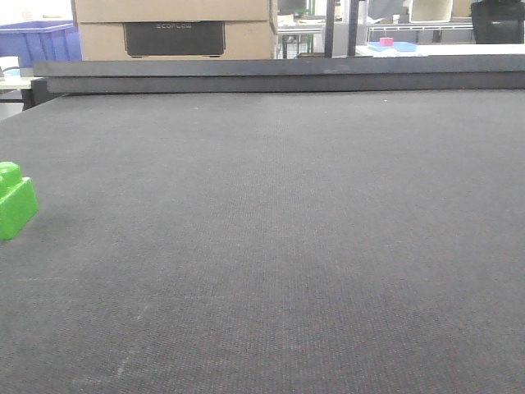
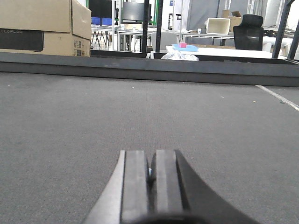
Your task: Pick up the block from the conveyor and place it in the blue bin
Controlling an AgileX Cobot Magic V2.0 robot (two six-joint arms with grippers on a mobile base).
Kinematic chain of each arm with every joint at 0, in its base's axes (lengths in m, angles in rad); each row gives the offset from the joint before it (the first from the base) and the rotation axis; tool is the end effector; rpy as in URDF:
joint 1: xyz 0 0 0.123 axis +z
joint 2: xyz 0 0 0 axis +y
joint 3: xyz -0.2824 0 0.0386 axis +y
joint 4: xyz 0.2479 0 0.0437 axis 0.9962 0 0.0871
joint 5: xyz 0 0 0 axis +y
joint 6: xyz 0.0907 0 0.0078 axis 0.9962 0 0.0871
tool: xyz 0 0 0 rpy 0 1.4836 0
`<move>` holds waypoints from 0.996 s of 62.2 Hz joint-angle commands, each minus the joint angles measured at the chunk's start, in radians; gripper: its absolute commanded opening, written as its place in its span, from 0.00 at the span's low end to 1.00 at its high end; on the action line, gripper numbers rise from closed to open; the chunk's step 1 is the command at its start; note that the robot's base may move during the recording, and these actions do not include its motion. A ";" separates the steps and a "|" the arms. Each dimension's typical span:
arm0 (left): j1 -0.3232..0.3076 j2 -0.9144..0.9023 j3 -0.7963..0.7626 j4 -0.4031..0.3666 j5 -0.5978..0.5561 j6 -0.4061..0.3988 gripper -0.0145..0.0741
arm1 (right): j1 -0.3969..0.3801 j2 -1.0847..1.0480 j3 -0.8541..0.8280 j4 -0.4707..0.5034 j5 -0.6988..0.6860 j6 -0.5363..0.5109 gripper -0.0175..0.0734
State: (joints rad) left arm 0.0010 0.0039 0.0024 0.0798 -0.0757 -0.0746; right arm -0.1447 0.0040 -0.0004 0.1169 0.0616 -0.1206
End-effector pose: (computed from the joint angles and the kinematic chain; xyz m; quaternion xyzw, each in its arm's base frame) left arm 0.0559 -0.0005 0.2189 0.0036 0.6497 0.0003 0.7602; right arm 0.0563 -0.0075 0.2074 0.0466 0.6976 -0.0506 0.7132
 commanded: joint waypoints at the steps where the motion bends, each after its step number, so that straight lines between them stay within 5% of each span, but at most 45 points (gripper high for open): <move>1: 0.004 -0.004 -0.002 -0.005 -0.019 0.000 0.04 | -0.002 -0.004 0.000 0.002 -0.017 -0.001 0.01; 40: 0.004 -0.004 -0.002 -0.005 -0.019 0.000 0.04 | -0.002 -0.004 0.000 0.002 -0.019 -0.001 0.01; 55: 0.004 -0.004 -0.002 -0.002 -0.041 0.000 0.04 | -0.002 -0.004 0.000 -0.001 -0.157 -0.001 0.01; 62: 0.004 -0.004 -0.084 -0.002 0.094 0.000 0.04 | -0.002 -0.004 -0.069 -0.001 -0.092 -0.001 0.01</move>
State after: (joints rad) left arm 0.0010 0.0022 -0.0204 0.0798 -0.0433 -0.0746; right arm -0.1447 0.0028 -0.0194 0.1169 -0.0257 -0.1206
